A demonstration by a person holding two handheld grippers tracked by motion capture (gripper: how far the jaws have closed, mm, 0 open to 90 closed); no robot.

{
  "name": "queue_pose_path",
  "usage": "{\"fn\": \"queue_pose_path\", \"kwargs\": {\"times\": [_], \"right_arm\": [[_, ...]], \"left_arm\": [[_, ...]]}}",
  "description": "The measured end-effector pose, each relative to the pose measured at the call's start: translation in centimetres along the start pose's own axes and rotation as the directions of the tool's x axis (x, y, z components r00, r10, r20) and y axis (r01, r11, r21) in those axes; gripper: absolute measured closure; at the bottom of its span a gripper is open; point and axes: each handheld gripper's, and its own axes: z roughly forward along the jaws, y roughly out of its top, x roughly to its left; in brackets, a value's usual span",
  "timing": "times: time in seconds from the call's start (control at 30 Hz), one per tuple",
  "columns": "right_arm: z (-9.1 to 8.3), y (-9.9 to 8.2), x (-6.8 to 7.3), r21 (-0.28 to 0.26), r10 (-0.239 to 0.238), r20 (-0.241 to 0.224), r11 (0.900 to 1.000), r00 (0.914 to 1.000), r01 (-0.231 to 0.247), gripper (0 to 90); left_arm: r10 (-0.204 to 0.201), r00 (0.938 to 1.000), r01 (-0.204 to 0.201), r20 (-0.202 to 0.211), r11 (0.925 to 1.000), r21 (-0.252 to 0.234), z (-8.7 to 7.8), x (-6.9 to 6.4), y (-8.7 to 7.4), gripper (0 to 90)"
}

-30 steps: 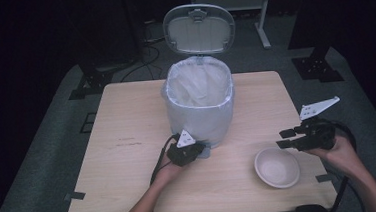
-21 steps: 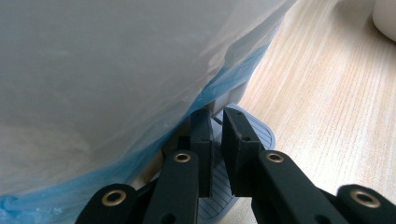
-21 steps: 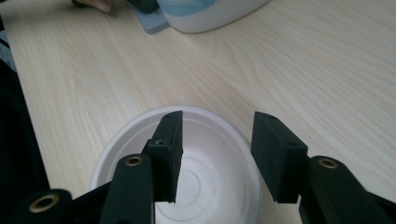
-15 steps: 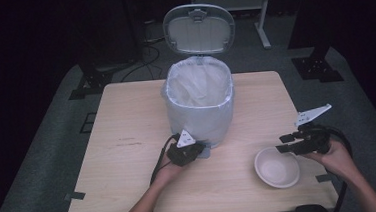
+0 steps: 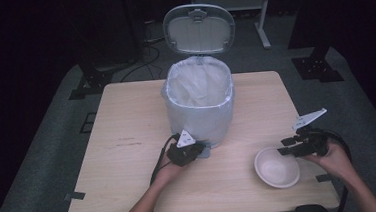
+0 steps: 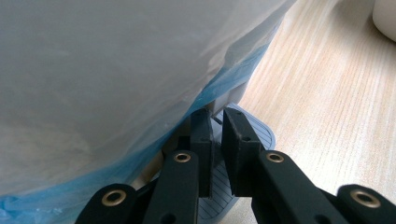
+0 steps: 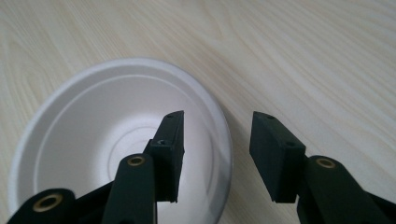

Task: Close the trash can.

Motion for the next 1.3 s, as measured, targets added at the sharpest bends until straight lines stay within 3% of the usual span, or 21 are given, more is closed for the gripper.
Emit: {"fn": "queue_pose_path", "kwargs": {"times": [0.27, 0.5, 0.6, 0.8, 1.3], "right_arm": [[1.3, -0.7, -0.6, 0.029, 0.015, -0.004, 0.9995, 0.9999, -0.014, 57.5], [2.1, -0.4, -0.4, 0.045, -0.005, -0.020, 0.9990, 0.9998, 0.006, 73.4], [2.0, -0.4, -0.3, 0.039, -0.011, -0.022, 0.9992, 0.9997, 0.011, 75.5], [1.0, 0.0, -0.1, 0.001, -0.006, -0.045, 1.0000, 0.9989, 0.006, 80.0], [-1.1, 2.4, 0.8, -0.057, -0.046, -0.023, 0.9973, 0.9987, 0.045, 83.4]], "left_arm": [[0.001, 1.0000, -0.001, 0.000, 1.0000, 0.003, 0.0, 0.0, 0.0, 82.9], [0.001, 1.0000, -0.001, 0.000, 1.0000, 0.004, 0.0, 0.0, 0.0, 82.8], [0.001, 1.0000, -0.001, 0.000, 1.0000, 0.004, 0.0, 0.0, 0.0, 82.8], [0.001, 1.0000, -0.001, 0.000, 1.0000, 0.003, 0.0, 0.0, 0.0, 82.9], [0.001, 1.0000, -0.001, 0.000, 1.0000, 0.000, 0.0, 0.0, 0.0, 82.9]]}}
